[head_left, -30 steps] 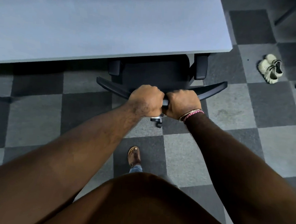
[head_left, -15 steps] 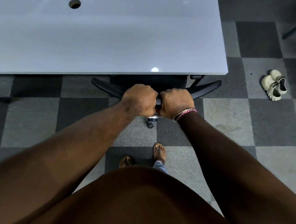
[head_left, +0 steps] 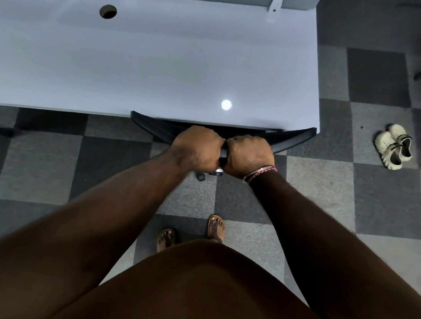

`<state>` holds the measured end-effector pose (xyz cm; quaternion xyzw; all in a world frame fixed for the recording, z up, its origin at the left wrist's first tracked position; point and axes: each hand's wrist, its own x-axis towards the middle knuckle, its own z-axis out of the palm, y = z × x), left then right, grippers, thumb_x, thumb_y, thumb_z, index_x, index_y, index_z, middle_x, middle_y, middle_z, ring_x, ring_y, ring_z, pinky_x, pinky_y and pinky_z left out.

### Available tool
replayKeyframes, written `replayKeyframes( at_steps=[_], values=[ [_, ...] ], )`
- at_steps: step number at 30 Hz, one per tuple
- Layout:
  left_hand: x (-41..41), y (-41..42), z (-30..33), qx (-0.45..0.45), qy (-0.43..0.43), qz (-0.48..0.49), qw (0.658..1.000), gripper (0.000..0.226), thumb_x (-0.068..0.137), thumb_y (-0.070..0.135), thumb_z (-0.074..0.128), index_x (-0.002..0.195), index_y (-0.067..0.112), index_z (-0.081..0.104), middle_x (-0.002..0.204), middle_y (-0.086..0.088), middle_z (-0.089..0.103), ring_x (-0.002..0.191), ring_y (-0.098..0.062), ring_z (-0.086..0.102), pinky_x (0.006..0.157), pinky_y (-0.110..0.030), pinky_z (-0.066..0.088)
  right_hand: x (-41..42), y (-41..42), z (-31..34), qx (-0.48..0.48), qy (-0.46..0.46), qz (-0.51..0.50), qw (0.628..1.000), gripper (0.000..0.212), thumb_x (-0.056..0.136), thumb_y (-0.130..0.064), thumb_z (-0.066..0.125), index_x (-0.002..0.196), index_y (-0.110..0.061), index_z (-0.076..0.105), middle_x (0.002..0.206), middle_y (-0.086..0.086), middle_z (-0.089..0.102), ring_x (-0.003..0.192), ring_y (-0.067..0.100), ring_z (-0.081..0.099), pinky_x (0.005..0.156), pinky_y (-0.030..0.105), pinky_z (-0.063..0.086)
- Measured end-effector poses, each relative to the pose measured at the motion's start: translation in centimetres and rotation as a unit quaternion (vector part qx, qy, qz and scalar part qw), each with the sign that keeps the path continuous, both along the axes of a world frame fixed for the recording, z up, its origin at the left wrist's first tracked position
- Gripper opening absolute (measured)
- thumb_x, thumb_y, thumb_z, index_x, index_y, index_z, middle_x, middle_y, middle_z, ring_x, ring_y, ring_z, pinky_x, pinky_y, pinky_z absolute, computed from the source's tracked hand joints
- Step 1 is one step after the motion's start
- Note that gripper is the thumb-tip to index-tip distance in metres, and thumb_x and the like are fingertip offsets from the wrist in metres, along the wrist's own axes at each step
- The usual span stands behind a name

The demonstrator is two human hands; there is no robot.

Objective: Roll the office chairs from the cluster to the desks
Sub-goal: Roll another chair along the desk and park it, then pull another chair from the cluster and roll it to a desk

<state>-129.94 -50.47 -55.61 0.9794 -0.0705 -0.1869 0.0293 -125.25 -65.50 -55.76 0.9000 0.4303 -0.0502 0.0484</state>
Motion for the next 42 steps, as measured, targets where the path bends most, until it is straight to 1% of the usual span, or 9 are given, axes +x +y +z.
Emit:
replayKeyframes(
  at_steps=[6,9,13,17,23,27,31,34,42],
  values=[
    [0.3,0.0,-0.1,0.0,0.0,-0.002,1.0,0.03,0.08,0.056,0.057,0.083,0.027,0.064,0.072,0.007,0.064,0.06,-0.015,0.058,0.054,-0.029,0.041,0.4,-0.1,0.1,-0.006,0.004,0.004,1.0,0.031,0.078,-0.05,0.056,0.083,-0.021,0.065,0.082,0.001,0.069,0.074,0.026,0.066,0.062,0.033,0.047],
    [-0.1,-0.2,0.2,-0.005,-0.008,0.011,1.0,0.036,0.08,0.061,0.059,0.088,0.026,0.064,0.077,0.007,0.066,0.065,-0.018,0.061,0.057,-0.03,0.045,0.3,-0.2,0.2,-0.005,0.003,0.017,1.0,0.042,0.079,-0.059,0.057,0.09,-0.02,0.065,0.088,0.002,0.068,0.08,0.026,0.066,0.063,0.033,0.045],
    [-0.8,-0.6,0.5,-0.008,-0.016,0.045,0.999,0.031,0.078,0.053,0.068,0.095,0.027,0.065,0.081,0.007,0.065,0.068,-0.016,0.061,0.062,-0.031,0.051,0.2,-0.5,0.5,0.006,0.016,0.019,1.0,0.054,0.077,-0.065,0.056,0.099,-0.016,0.065,0.094,0.005,0.069,0.085,0.029,0.067,0.067,0.035,0.048],
    [-2.2,-0.6,1.8,-0.015,-0.046,0.083,0.995,0.034,0.078,0.047,0.076,0.101,0.025,0.065,0.085,0.008,0.063,0.073,-0.014,0.058,0.064,-0.031,0.048,-0.5,-0.1,1.6,0.034,0.044,0.054,0.997,0.059,0.073,-0.059,0.063,0.105,-0.01,0.063,0.099,0.011,0.068,0.092,0.033,0.063,0.078,0.038,0.051],
    [-5.4,1.5,5.3,-0.025,-0.08,0.171,0.982,0.044,0.074,0.047,0.069,0.107,0.019,0.063,0.097,0.001,0.065,0.09,-0.021,0.063,0.078,-0.037,0.055,-1.2,3.2,4.1,0.065,0.044,0.123,0.989,0.056,0.07,-0.054,0.065,0.106,-0.011,0.062,0.098,0.008,0.067,0.093,0.03,0.062,0.082,0.038,0.052],
    [-9.5,4.5,7.4,-0.016,-0.106,0.242,0.964,0.046,0.079,0.047,0.069,0.114,0.018,0.064,0.109,-0.002,0.068,0.101,-0.024,0.065,0.083,-0.037,0.054,-2.7,7.9,6.1,0.069,0.053,0.182,0.979,0.057,0.07,-0.047,0.066,0.114,-0.01,0.061,0.107,0.009,0.066,0.101,0.032,0.06,0.086,0.039,0.051],
    [-14.1,8.4,9.0,0.012,-0.13,0.316,0.94,0.062,0.081,0.061,0.068,0.126,0.018,0.062,0.121,-0.005,0.069,0.111,-0.027,0.065,0.091,-0.039,0.054,-6.4,13.6,7.9,0.067,0.044,0.237,0.968,0.057,0.072,-0.045,0.069,0.116,-0.009,0.061,0.108,0.011,0.065,0.103,0.032,0.06,0.086,0.036,0.048],
    [-17.7,11.7,10.3,0.034,-0.136,0.356,0.924,0.061,0.088,0.059,0.065,0.13,0.015,0.06,0.126,-0.006,0.067,0.118,-0.027,0.063,0.096,-0.038,0.05,-9.4,18.2,9.1,0.071,0.047,0.269,0.959,0.054,0.076,-0.041,0.066,0.119,-0.009,0.059,0.111,0.011,0.064,0.106,0.032,0.059,0.087,0.036,0.047],
    [-31.2,22.8,14.7,0.056,-0.147,0.467,0.87,0.056,0.087,0.054,0.063,0.131,0.02,0.061,0.126,-0.003,0.068,0.116,-0.027,0.064,0.089,-0.039,0.053,-21.5,33.4,12.1,0.093,0.042,0.367,0.925,0.052,0.079,-0.039,0.065,0.122,-0.01,0.059,0.116,0.01,0.063,0.108,0.029,0.058,0.086,0.037,0.048]
  ],
)
